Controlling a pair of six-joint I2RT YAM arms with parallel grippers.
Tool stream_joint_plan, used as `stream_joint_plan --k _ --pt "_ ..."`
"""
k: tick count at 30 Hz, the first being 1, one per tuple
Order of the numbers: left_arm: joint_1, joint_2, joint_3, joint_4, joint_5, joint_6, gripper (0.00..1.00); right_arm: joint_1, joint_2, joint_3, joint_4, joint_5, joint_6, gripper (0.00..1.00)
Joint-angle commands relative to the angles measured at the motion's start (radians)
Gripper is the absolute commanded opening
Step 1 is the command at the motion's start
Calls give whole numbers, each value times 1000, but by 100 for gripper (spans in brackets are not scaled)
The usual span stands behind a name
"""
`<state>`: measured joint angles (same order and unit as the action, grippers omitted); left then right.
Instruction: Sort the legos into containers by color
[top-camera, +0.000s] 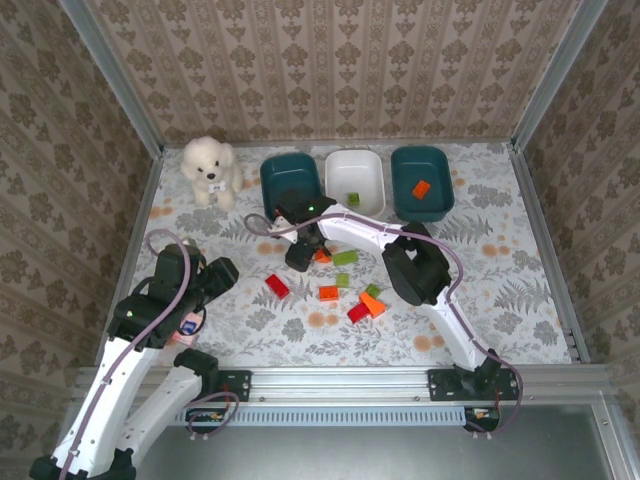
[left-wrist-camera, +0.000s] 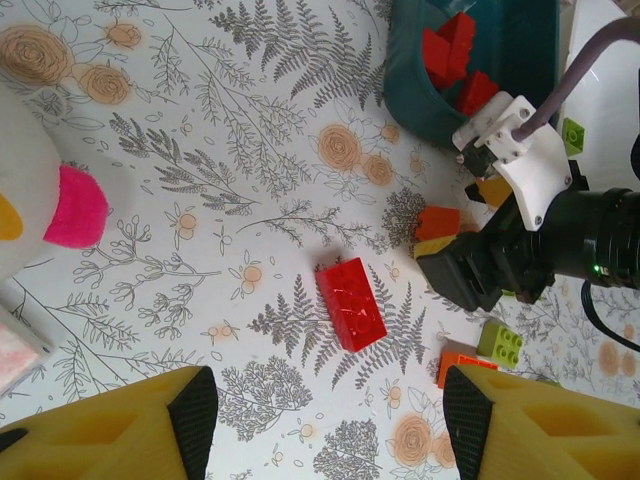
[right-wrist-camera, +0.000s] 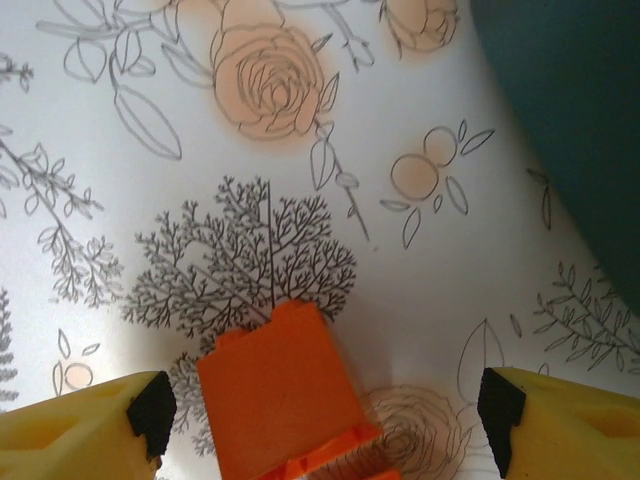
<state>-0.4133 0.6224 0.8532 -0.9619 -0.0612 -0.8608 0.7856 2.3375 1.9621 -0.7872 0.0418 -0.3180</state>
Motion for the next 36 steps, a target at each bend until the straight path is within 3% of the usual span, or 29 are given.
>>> stream_joint_plan --k 1,5,19,23,28,32,36 --pt "-1 3 23 -36 14 3 64 -5 35 49 -33 -38 4 79" --pt "-1 8 29 -35 14 9 64 -6 43 54 -55 -61 16 72" --pt "0 11 24 -28 27 13 64 -5 68 70 -100 -76 55 62" --pt "-1 8 22 -26 27 11 64 -5 65 72 -102 -60 73 52" --pt "-1 7 18 -19 34 9 63 -2 52 84 -107 -50 82 33" --pt "-1 10 9 4 54 18 63 -2 -32 47 -74 -54 108 27" --pt "-7 43 -21 125 157 48 63 -17 -212 -84 17 -37 158 27"
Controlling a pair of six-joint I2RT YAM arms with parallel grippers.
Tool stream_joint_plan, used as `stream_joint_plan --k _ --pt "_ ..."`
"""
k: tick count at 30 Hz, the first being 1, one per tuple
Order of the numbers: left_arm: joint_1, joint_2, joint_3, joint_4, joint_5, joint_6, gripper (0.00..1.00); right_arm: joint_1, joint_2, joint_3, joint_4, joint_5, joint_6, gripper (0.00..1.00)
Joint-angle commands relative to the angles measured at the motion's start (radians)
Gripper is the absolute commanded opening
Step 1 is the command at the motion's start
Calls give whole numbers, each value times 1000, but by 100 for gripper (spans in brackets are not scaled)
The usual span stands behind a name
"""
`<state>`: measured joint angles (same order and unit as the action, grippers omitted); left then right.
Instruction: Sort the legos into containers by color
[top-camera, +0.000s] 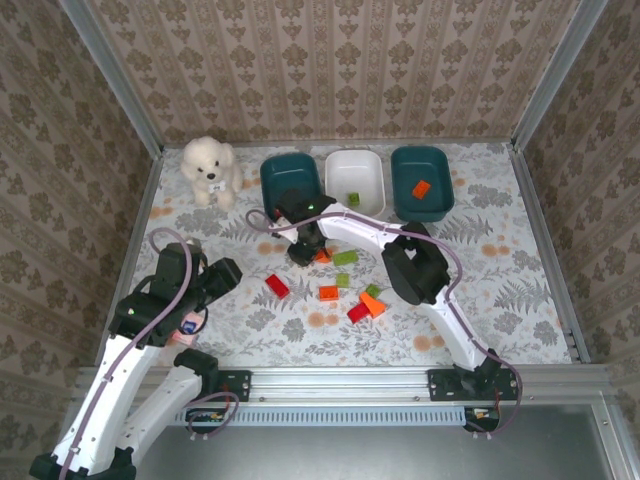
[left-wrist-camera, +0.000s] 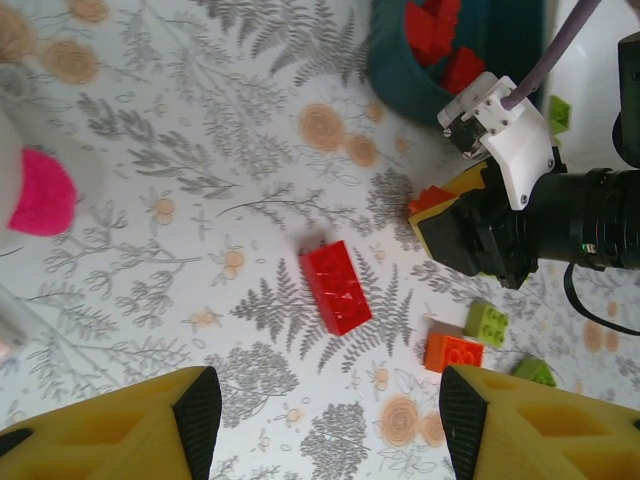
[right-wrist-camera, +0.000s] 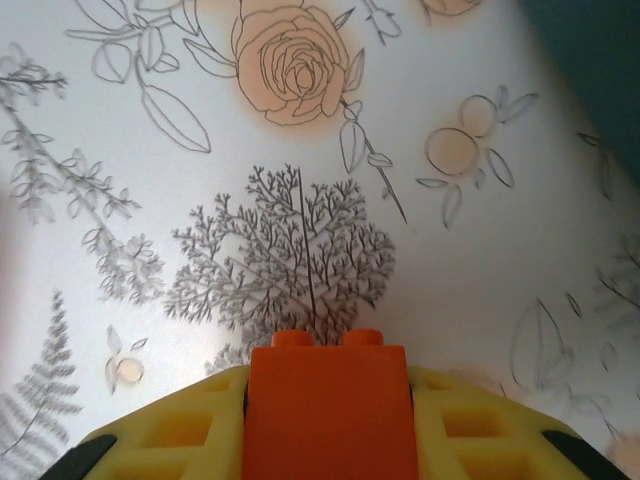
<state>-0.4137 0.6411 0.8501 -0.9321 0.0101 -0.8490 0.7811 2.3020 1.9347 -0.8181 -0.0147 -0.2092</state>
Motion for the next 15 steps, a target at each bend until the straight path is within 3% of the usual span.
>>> stream_joint_plan --k 1,4,9,15 --pt "-14 40 -23 129 107 37 63 -24 -219 -87 64 26 67 27" --pt "-77 106 -25 244 116 39 63 -101 -369 -190 107 35 132 26" --pt "-205 313 52 391 97 88 63 -328 -536 -313 149 54 276 27" --pt "-277 588 205 480 161 157 64 -560 -477 -303 117 60 467 27"
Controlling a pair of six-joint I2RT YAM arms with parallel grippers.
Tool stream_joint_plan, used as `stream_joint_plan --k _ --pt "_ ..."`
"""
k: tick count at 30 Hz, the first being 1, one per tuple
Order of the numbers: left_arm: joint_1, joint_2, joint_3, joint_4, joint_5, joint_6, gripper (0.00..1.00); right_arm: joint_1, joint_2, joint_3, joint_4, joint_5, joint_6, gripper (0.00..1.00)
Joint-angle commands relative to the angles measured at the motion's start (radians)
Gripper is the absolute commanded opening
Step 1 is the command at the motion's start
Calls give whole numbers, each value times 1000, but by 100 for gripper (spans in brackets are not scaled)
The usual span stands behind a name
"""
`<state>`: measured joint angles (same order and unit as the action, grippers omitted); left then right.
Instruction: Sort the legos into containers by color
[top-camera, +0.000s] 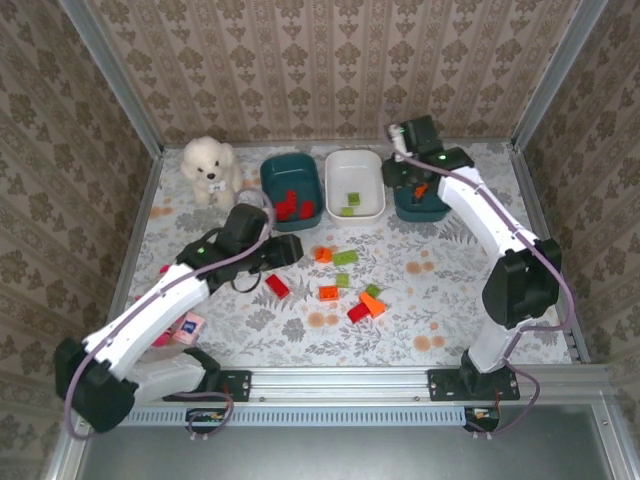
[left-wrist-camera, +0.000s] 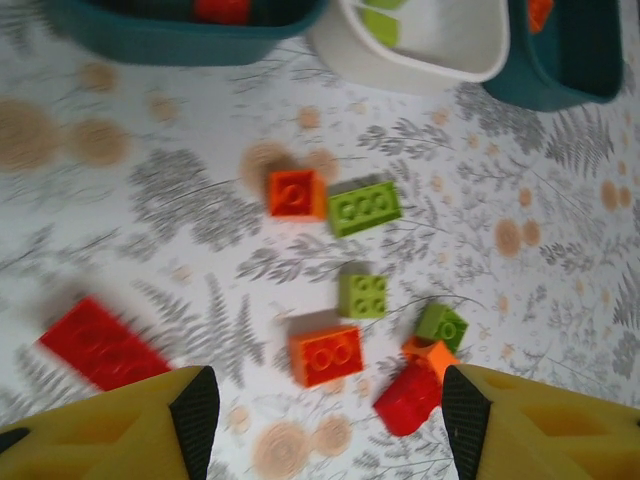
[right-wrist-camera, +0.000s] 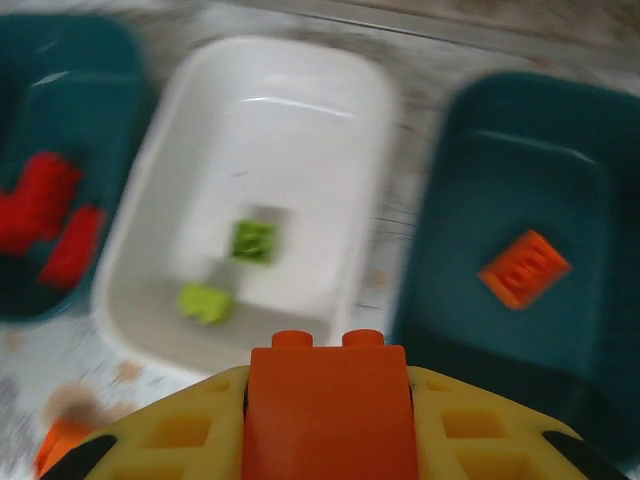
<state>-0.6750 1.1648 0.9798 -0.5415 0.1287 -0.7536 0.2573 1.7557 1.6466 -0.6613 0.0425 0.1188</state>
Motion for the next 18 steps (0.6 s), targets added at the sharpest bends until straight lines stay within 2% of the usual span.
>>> stream_joint_plan --k 1,6,11,15,18 --pt "-20 90 97 93 45 67 64 -56 100 9 -65 1 159 27" --pt "-34 192 169 106 54 73 64 -119 284 145 -165 -33 218 27" --pt "-38 221 182 121 61 68 64 -143 427 237 -233 -61 241 29" --pt "-44 226 185 124 55 62 64 -163 483 260 -235 -66 247 30" --pt "-54 224 188 113 48 67 64 -178 505 274 -236 -94 253 35"
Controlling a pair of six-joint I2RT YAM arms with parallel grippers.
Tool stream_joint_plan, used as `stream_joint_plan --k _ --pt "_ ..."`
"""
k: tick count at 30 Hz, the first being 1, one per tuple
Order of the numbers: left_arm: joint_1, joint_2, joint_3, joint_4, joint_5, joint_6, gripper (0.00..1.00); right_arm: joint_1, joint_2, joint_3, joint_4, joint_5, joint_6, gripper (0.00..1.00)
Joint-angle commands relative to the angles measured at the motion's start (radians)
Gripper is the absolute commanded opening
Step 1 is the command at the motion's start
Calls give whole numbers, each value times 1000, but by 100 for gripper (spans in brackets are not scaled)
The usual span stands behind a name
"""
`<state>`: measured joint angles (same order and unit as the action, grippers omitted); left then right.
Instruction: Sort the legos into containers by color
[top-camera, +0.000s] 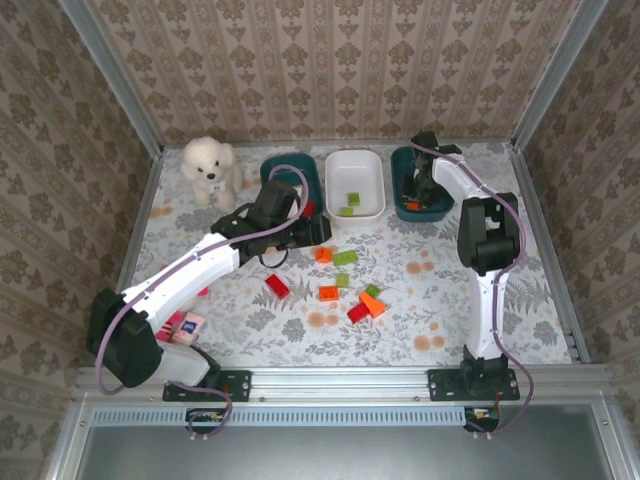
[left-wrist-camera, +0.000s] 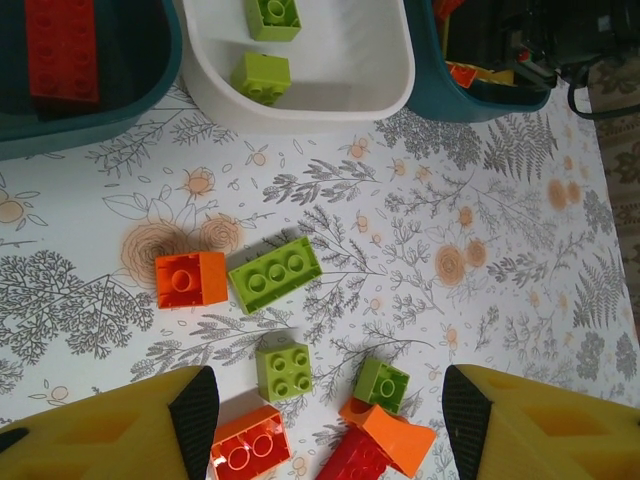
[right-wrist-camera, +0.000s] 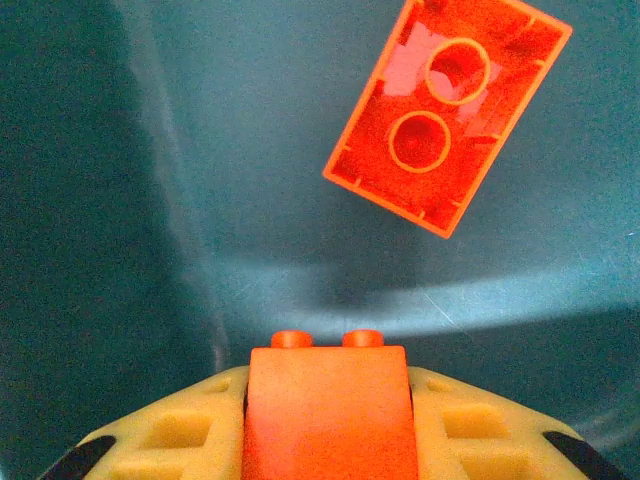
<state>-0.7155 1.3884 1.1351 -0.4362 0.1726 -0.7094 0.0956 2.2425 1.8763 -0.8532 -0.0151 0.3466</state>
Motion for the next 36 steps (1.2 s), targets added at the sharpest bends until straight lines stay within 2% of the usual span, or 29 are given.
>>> stream_joint_plan --k 1,9,13,16,22,27,31,36 --pt "-16 1 34 4 2 24 64 -17 26 52 -48 -44 23 37" --pt "-31 -9 35 -34 -10 49 65 -20 11 95 -91 -59 7 61" --pt "-46 3 53 -62 -4 88 65 -18 -72 129 -106 -42 2 61" --pt "-80 40 84 -101 2 140 65 -7 -198 103 -82 -32 10 59" --pt "-185 166 158 -165 1 220 66 86 -598 -225 63 -53 70 59" --pt "-257 313 261 -215 -22 243 69 144 -1055 -640 104 -73 218 63" --pt "-297 446 379 -282 -39 256 69 155 -1323 -813 -66 -82 250 65" --pt "-342 606 536 -410 -88 271 71 156 -1562 -838 -309 -74 273 68"
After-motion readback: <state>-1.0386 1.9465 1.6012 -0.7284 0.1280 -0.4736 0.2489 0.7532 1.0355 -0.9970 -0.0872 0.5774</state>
